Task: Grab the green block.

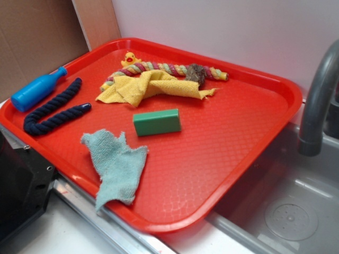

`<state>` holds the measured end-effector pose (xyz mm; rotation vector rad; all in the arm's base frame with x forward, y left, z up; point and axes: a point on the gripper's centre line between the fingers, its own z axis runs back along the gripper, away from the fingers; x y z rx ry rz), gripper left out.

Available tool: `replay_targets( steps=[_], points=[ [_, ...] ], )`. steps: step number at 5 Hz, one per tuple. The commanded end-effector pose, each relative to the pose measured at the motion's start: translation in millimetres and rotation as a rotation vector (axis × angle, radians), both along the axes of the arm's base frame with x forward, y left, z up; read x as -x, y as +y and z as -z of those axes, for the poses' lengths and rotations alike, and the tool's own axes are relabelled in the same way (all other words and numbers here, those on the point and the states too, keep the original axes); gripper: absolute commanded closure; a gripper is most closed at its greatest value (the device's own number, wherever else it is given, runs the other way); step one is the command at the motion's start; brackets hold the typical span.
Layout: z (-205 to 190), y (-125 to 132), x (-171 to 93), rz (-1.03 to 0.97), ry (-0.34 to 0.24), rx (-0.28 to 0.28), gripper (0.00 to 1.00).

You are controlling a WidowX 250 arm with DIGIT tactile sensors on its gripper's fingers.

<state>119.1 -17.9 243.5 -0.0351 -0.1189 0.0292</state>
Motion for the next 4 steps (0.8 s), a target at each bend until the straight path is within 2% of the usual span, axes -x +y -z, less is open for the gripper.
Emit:
replay_targets(
  steps=[1,2,3,4],
  points=[
    [0,0,0,0.0,0.0,0.0,0.0],
    [50,-11,-47,0.134,0.219,-0.102,0.0],
    [100,-38,-75,0.274,0.211,-0.096,0.0],
    [140,-51,-90,0.387,0.16,-0.1,0.0]
  ],
)
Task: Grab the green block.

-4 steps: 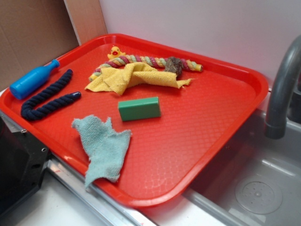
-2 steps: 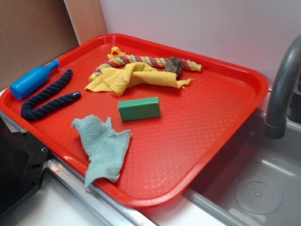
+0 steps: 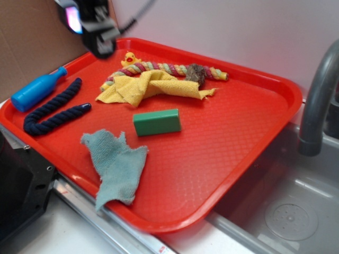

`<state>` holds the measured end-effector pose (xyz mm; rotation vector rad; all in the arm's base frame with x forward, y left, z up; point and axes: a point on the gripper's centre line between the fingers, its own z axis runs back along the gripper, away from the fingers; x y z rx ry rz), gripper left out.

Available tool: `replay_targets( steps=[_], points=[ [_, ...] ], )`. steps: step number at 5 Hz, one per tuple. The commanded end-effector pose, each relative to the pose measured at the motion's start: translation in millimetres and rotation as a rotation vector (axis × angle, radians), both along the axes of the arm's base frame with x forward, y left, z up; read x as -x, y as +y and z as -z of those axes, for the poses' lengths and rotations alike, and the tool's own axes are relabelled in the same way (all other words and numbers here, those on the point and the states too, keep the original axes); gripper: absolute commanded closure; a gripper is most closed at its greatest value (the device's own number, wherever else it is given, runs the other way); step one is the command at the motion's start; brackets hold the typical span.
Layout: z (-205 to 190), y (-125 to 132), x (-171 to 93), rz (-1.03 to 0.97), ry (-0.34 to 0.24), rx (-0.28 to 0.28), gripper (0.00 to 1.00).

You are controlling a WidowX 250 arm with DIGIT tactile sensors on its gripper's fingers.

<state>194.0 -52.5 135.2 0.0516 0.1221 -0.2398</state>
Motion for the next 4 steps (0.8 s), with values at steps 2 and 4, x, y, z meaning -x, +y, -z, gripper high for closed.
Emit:
replay_targets(
  steps=[2,4],
  points=[
    [70,-9,-26,0.247,-0.194,0.124,0.0],
    [93,-26,-44,0.355,-0.192,0.064,1.0]
  ],
)
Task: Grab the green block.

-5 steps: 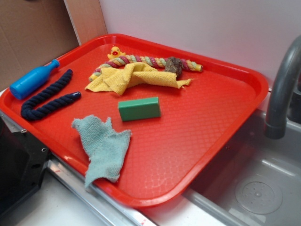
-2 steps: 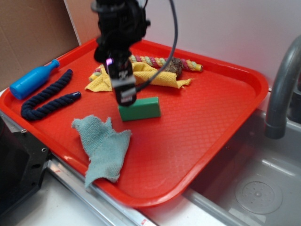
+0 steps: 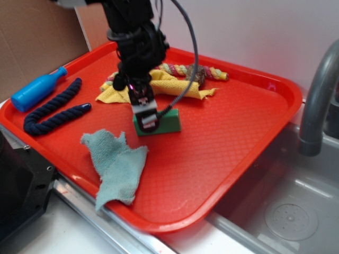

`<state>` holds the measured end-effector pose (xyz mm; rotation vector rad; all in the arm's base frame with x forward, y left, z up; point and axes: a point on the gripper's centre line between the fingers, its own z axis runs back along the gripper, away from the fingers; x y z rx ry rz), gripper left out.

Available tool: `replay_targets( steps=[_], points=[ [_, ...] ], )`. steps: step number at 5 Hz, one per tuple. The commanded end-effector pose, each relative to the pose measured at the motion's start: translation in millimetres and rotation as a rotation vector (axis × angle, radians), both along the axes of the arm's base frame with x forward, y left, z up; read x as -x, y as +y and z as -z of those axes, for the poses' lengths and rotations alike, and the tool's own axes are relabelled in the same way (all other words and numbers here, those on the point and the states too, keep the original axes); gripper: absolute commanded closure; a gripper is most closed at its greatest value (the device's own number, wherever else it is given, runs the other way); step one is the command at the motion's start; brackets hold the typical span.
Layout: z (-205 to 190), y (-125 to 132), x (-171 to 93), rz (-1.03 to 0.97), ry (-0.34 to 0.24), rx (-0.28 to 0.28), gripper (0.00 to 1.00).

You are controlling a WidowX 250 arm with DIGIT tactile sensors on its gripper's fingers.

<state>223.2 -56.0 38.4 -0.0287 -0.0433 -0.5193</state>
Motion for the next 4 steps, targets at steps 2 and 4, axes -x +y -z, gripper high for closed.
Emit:
replay_targets(
  steps=[2,4],
  points=[
    [-45,-4,2,-0.006,-0.088,0.045,1.0],
    [-133,37,32,-0.189,-0.131,0.117,0.9]
  ],
)
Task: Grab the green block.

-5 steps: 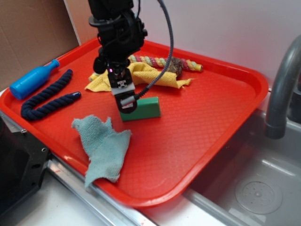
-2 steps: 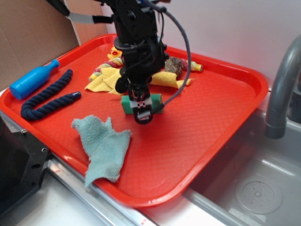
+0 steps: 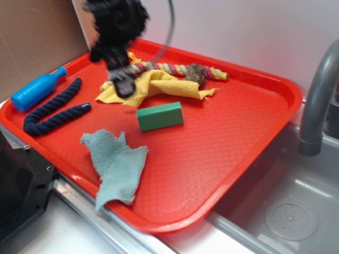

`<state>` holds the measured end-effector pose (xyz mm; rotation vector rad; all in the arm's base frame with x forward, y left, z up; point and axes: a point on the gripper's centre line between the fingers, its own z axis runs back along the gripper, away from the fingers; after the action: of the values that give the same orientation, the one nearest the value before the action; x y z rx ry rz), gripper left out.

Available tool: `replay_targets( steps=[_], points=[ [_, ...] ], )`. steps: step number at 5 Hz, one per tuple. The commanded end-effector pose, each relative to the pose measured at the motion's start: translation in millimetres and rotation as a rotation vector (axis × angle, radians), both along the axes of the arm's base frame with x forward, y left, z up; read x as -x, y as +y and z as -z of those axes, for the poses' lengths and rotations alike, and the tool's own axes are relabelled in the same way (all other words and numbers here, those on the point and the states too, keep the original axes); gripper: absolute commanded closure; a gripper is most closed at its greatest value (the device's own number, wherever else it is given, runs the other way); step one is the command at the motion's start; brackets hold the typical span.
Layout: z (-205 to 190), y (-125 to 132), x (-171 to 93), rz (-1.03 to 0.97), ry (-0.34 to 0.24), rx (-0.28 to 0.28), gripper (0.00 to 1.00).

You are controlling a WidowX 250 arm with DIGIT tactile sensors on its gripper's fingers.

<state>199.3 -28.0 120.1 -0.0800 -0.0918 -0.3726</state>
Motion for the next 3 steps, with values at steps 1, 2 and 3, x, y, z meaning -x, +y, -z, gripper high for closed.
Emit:
replay_targets(
  steps=[1,2,3],
  points=[
    [-27,-12,1,0.048,-0.083,-0.036,0.0],
    [8,-29,-4,0.122,-0.066,-0.072,0.0],
    [31,-33,-13,0.153,-0.057,-0.087,0.0]
  ],
)
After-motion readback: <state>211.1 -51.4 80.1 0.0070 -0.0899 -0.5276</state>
